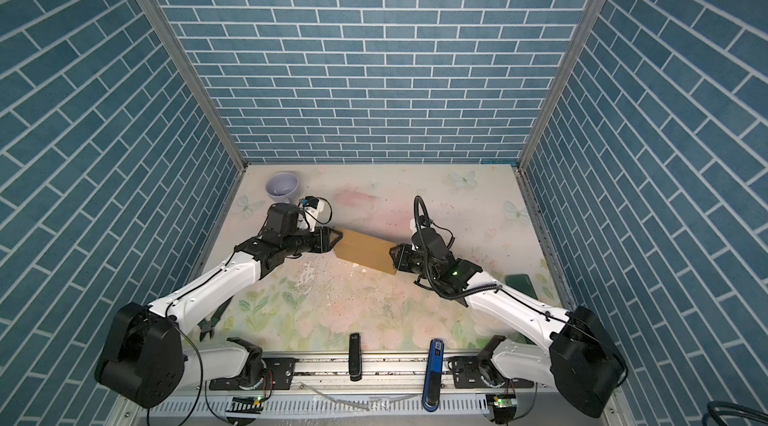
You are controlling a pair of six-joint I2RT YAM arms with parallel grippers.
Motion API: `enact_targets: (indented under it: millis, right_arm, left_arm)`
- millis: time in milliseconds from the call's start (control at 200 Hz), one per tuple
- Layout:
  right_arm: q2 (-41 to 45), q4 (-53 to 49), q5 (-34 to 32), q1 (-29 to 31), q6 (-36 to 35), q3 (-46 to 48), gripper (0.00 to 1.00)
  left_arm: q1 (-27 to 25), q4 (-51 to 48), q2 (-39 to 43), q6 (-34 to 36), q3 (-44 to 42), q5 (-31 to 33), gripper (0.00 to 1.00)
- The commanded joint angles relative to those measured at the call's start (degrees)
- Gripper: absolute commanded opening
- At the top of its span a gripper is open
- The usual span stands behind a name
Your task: Fold the paper box
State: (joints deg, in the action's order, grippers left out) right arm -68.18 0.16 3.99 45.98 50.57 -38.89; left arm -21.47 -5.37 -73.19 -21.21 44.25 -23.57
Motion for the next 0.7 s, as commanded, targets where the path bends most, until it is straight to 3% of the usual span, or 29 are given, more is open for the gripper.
enact_targets:
  millis: [0, 395, 695]
  right_arm:
    - [-2.2, -5.0, 0.7, -0.1, -3.0, -0.7, 0.29]
    - [-3.1, -8.4, 3.6, -0.3, -7.7, -2.6, 0.26]
    - [-2.6, -7.7, 4.1, -0.1, -7.9, -1.1, 0.25]
  left_arm:
    - [0.0, 0.5, 2.2, -1.0, -2.6, -1.5, 0.5]
    - [0.0, -0.8, 6.8, -2.8, -7.1, -1.8, 0.5]
    - [0.0, -7.5, 14.2, -2.7, -4.5, 0.3, 0.54]
